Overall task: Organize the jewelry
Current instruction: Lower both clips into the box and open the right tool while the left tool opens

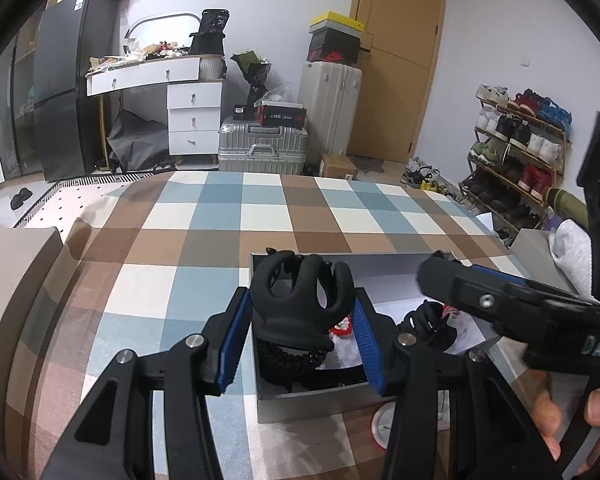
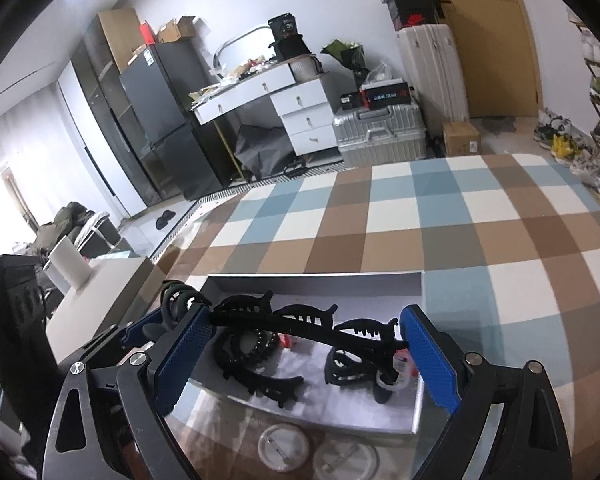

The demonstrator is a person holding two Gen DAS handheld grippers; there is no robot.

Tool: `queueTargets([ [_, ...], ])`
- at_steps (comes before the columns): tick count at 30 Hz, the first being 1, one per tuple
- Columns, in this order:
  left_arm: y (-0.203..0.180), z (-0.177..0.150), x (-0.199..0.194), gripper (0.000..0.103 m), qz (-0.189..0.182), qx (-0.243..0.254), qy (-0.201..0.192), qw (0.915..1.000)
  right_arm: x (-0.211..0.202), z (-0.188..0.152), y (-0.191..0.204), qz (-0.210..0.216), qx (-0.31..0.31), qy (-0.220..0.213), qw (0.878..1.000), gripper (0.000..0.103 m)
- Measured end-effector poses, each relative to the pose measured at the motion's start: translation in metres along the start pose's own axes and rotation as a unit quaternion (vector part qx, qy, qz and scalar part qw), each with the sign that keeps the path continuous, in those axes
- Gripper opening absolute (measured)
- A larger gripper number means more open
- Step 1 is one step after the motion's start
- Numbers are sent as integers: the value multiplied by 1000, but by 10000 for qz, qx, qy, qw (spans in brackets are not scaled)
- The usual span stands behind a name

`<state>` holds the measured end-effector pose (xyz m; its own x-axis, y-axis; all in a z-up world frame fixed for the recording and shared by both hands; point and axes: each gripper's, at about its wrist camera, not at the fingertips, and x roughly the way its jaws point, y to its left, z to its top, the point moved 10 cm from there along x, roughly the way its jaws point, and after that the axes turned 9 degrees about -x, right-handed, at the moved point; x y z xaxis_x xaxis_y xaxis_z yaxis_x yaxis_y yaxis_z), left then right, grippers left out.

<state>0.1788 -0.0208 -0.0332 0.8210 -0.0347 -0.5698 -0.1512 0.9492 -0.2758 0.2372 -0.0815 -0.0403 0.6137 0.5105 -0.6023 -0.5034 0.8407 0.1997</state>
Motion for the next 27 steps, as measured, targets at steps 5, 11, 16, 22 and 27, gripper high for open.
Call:
queueTargets([
  [5, 1, 1, 0, 44, -36, -59, 6, 10000, 9, -2, 0, 5, -25, 98, 9999, 96],
  [11, 2, 0, -2, 44, -53, -83, 13, 10000, 12, -2, -1, -50, -1, 139, 9999, 96],
  [16, 2, 0, -2, 44, -51, -81, 10, 10000, 14, -1, -3, -97, 19, 139, 9999, 96],
  [22, 2, 1, -4, 44, -80, -113, -35, 9999, 11, 4, -4, -101, 36, 81, 9999, 96],
  [27, -2, 3, -5, 44, -104, -49, -91, 9999, 11, 8, -5, -68, 102, 58, 9999, 96],
])
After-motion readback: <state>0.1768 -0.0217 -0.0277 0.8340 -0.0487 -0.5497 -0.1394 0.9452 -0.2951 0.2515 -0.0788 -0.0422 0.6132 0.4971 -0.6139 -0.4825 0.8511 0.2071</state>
